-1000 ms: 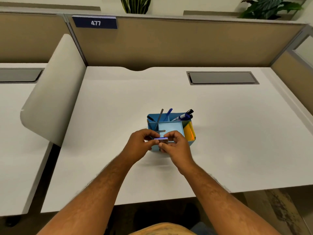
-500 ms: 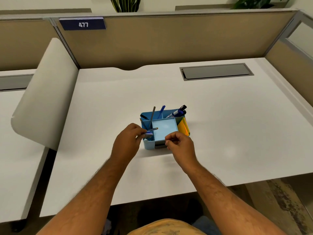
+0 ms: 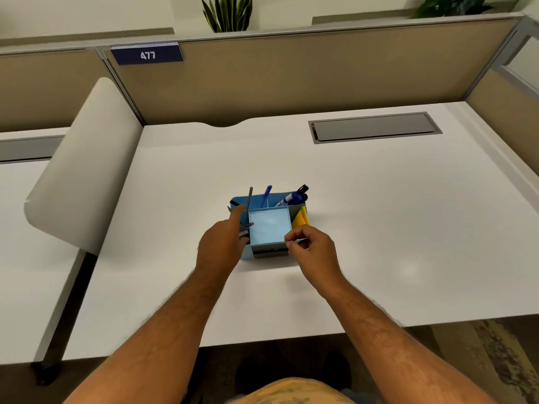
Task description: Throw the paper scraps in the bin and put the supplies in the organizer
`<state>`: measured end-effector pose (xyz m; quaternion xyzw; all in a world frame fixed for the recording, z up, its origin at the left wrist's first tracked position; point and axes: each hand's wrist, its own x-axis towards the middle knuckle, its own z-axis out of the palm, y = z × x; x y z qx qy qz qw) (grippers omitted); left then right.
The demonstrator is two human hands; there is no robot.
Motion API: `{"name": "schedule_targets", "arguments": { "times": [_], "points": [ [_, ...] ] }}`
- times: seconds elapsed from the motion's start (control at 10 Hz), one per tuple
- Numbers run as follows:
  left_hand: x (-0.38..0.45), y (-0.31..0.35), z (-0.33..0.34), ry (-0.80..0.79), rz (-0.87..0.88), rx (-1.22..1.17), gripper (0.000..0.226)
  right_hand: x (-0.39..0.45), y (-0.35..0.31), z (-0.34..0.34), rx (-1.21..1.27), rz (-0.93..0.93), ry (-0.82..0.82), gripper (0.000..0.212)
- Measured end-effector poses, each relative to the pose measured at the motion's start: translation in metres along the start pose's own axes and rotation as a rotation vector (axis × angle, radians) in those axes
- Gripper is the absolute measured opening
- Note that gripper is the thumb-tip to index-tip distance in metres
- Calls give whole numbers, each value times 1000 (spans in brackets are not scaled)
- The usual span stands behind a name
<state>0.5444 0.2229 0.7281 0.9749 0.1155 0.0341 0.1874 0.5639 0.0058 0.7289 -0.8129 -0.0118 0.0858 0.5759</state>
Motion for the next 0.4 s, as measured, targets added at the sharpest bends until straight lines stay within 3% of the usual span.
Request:
{"name": "schedule_targets", "arguments": {
  "times": [0.2, 0.4],
  "points": [
    [-28, -3, -2, 129, -128, -161, 63, 7, 9, -33, 2, -37, -59, 19],
    [-64, 7, 16, 176, -371, -502, 47, 17, 14, -51, -87, -145, -99, 23]
  ]
}}
